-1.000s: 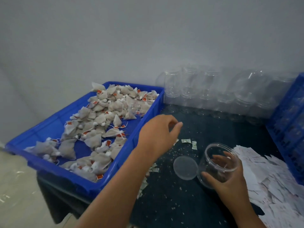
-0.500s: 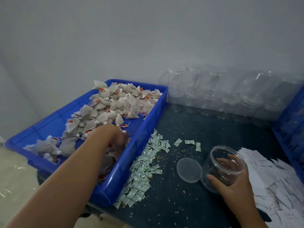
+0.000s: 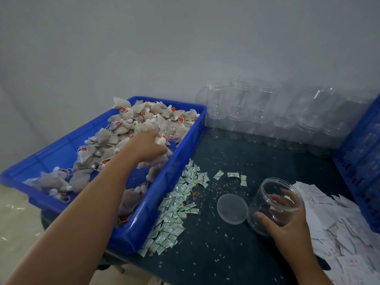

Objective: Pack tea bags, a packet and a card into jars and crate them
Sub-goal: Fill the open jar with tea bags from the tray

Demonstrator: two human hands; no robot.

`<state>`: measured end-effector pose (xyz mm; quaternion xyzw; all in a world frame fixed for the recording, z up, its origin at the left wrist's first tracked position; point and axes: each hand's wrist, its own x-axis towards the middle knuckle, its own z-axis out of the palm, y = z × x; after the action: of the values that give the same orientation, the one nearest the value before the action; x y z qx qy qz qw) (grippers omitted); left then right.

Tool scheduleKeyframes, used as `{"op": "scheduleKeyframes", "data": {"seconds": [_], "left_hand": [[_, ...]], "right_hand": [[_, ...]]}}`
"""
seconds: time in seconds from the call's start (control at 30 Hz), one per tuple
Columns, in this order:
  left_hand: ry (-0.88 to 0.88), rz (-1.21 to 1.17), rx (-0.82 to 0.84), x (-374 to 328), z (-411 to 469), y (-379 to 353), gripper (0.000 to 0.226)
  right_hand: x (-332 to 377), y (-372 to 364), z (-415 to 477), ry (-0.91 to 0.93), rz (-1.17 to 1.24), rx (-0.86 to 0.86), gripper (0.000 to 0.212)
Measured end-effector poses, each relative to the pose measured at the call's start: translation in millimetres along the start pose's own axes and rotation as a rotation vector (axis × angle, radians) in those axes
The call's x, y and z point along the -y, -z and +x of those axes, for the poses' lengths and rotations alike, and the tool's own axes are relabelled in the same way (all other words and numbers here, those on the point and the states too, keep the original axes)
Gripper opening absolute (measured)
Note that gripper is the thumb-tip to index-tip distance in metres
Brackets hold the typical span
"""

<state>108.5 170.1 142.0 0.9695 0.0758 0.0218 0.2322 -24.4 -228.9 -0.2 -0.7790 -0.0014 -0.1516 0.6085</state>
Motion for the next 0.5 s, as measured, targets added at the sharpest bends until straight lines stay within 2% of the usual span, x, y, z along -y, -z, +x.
{"op": "scheduleKeyframes", "data": {"seconds": [0.17, 0.33, 0.43, 0.5], "left_hand": [[-0.083, -0.116, -0.139, -22.1, -3.3, 9.5, 0.031], [-0.160, -0.194, -0.236, -43.8, -16.6, 23.9, 0.014], [-0.231, -0.312, -0.194, -68.3, -31.8, 30.7, 0.017], [-0.276, -0.316, -0.087, -85.0, -43.2, 30.5, 0.016]], "right_hand": [[0.8, -0.6, -1.6, -0.007, 0.009, 0.002, 0.095], [4.0, -1.1, 0.3, -0.019, 0.015, -0.013, 0.090], [5.1, -1.3, -0.5, -0.018, 0.015, -0.016, 0.088], [4.5, -1.0, -1.5, -0.019, 0.017, -0.009, 0.088]]}}
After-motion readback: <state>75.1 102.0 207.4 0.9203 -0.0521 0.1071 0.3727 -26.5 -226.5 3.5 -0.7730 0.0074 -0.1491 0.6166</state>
